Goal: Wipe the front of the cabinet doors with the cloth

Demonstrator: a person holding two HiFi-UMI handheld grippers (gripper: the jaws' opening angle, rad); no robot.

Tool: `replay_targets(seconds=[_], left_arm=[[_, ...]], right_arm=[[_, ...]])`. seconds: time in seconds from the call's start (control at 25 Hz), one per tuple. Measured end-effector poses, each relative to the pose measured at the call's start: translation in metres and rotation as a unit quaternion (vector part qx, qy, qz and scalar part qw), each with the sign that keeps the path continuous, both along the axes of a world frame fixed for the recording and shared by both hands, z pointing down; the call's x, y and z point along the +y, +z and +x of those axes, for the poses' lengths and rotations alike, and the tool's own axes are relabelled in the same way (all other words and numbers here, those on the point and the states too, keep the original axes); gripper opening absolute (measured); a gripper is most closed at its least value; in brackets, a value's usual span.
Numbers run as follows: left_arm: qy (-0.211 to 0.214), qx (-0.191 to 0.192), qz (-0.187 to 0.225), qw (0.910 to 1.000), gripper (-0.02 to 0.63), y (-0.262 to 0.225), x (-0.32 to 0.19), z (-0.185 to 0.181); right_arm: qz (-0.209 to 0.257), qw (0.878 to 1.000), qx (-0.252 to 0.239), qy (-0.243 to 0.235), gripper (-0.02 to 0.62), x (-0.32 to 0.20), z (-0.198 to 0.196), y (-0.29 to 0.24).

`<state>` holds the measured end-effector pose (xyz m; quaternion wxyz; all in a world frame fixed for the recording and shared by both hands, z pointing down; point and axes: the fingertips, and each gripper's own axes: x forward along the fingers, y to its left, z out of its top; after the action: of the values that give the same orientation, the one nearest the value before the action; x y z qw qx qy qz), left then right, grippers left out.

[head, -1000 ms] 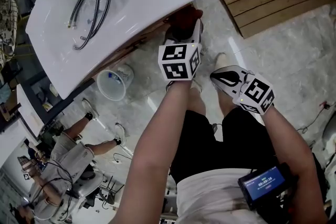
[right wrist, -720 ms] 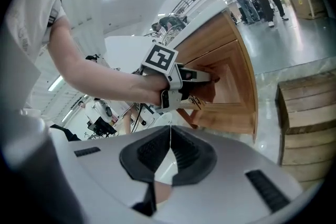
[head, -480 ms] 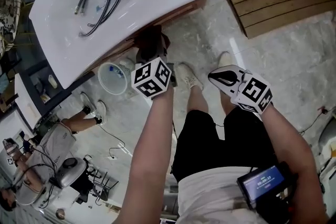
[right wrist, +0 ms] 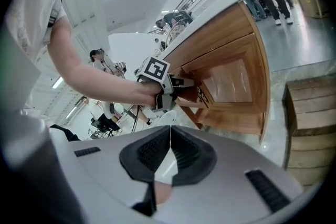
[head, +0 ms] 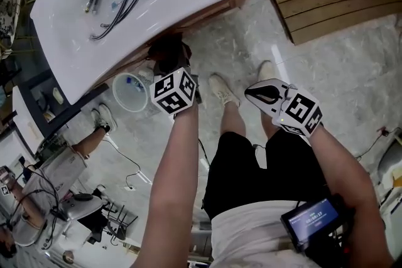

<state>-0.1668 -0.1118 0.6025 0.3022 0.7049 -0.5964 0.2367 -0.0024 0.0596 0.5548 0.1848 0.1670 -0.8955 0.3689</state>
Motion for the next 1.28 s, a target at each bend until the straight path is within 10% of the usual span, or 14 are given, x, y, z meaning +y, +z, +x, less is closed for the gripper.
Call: replay_targets(seconds=[0.4, 0.92, 1.28], left_arm=[[0.120, 0.003, -0.007, 0.9927, 0.118, 0.034, -0.025, 0.114], [0.240, 0.101, 0.004, 0.9656, 0.118, 0.030, -0.029, 0.264], [0.144, 0.062, -0.030, 0.9871, 0.118, 0.070, -0.036, 0.182]], right_arm=[[0.004, 0.999, 0.006, 0.036, 0.014, -0.023, 0.045, 0.010], [-0.008, 0.999, 0.014, 0.036, 0.014, -0.021, 0.079, 0.026], [-0.010, 1.000, 0.023, 0.012, 0.014, -0.013, 0.071, 0.038]])
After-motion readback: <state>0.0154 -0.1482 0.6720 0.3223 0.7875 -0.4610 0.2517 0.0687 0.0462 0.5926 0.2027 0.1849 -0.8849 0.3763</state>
